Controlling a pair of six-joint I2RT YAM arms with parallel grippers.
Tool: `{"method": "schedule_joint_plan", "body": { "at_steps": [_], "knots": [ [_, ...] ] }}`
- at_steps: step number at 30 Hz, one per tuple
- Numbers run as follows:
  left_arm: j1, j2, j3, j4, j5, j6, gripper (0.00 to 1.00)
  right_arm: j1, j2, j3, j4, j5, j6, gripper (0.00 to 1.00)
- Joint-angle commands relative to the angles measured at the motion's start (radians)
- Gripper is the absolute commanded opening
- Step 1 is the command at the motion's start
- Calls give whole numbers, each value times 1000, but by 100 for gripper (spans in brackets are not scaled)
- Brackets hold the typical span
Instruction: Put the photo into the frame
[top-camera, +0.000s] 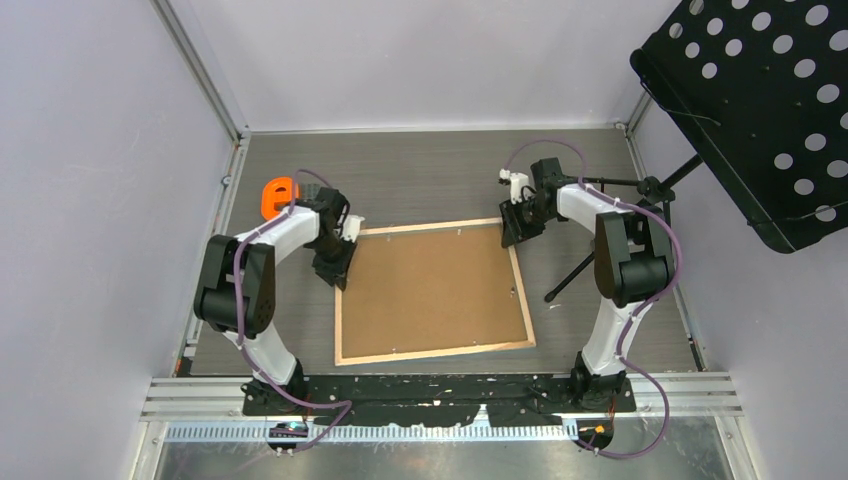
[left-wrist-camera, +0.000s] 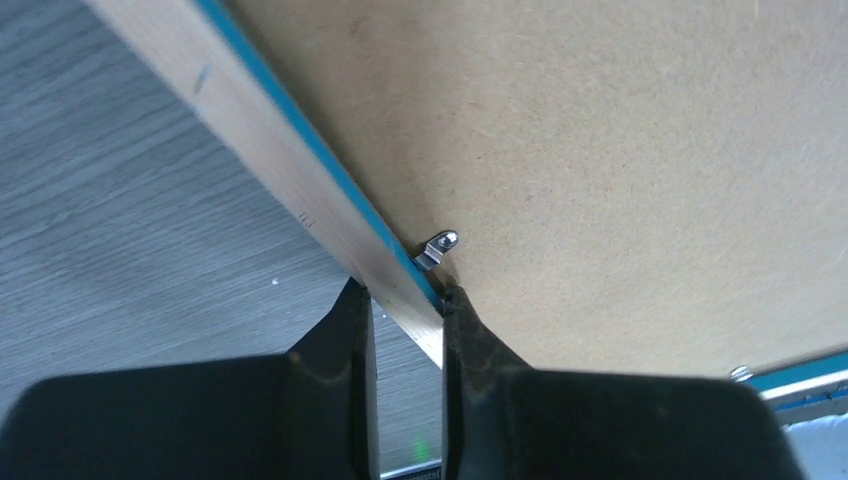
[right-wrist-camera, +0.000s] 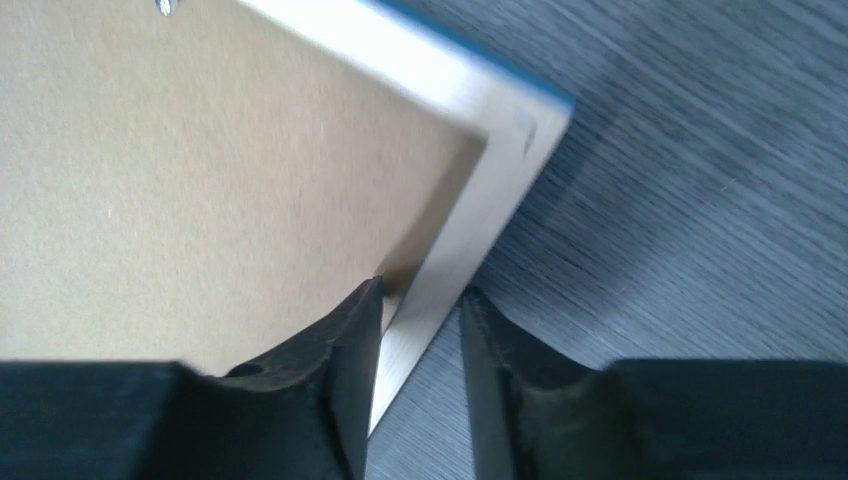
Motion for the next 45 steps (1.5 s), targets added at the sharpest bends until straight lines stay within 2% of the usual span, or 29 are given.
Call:
{"method": "schedule_joint_plan", "body": {
  "at_steps": [1,6,10,23,33,39,41,45],
  "knots": [
    [-8,-33,-2,-2,5,73,0,0,-68,6,10,-20,-17,50],
    [-8,-26,11,-3,17,67,0,0,-88,3,9,-11,-11,61],
    [-8,-17,24,-3,24,59,0,0,-105,-5,2,-11,-7,64],
    [-7,-11,37,5,17,42,0,-9,-260,-125,-128,70,-42,65],
    [-7,-9,38,7,16,43,0,-10,-256,-227,-152,105,-65,63],
    [-8,-10,37,7,16,42,2,0,-219,-232,-128,112,-46,59],
    [-7,-11,38,9,16,43,4,6,-202,-229,-121,111,-41,54],
    [-7,-11,35,12,18,41,12,12,-165,-213,-107,118,-31,34]
  ]
}}
